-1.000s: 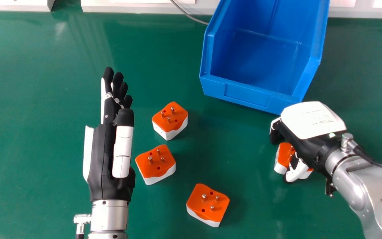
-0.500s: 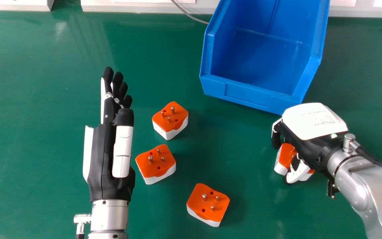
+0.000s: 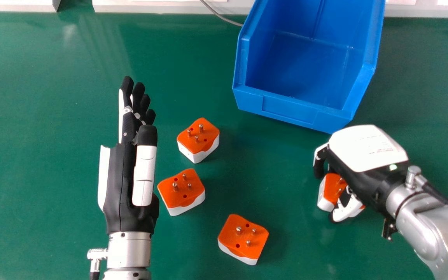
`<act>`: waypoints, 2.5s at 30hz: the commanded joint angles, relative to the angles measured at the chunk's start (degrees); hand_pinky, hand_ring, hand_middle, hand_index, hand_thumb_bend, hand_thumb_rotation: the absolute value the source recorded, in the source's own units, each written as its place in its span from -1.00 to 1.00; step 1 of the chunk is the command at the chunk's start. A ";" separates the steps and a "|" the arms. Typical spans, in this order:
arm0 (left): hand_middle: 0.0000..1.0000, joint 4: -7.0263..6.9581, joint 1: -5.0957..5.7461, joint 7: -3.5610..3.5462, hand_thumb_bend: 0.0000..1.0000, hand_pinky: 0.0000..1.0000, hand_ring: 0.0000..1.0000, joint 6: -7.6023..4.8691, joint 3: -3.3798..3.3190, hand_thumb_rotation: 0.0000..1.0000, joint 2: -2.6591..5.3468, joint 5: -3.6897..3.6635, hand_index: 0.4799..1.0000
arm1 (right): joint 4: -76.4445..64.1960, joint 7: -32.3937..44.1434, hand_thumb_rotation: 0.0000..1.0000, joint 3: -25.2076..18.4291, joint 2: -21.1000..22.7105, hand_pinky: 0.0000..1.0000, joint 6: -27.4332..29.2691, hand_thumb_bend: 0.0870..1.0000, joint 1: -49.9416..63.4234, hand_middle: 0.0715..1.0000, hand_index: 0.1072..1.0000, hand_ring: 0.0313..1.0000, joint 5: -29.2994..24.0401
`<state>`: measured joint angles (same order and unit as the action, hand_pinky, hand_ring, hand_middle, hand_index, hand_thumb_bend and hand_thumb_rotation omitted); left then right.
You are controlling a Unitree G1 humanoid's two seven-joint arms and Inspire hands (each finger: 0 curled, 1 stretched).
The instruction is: Pick all objects and put in blue box
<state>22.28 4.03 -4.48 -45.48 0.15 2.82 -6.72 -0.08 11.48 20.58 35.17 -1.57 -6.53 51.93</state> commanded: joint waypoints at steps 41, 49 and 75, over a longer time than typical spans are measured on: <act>1.00 5.27 -4.14 0.95 0.65 1.00 1.00 -4.00 -0.51 0.82 1.83 0.61 1.00 | 15.54 -48.91 -1.00 -7.26 -13.06 -0.42 33.76 -0.10 -30.18 -0.07 -0.03 -0.25 5.68; 1.00 5.99 -4.54 0.73 0.65 1.00 1.00 -4.43 -0.63 0.82 1.93 0.23 1.00 | 38.85 -54.22 -1.00 -2.28 -11.66 -0.42 29.74 -0.10 -45.07 -0.07 -0.02 -0.23 8.92; 1.00 7.39 -4.68 1.20 0.67 1.00 1.00 -6.04 -0.92 0.81 2.07 0.70 1.00 | 64.47 -48.01 -1.00 8.70 -11.69 -0.55 15.14 -0.08 -57.89 -0.14 -0.05 -0.30 5.00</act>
<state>30.16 -0.30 -3.39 -49.87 -0.96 2.95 -6.71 65.41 -37.29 29.25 23.08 14.29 -61.58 58.62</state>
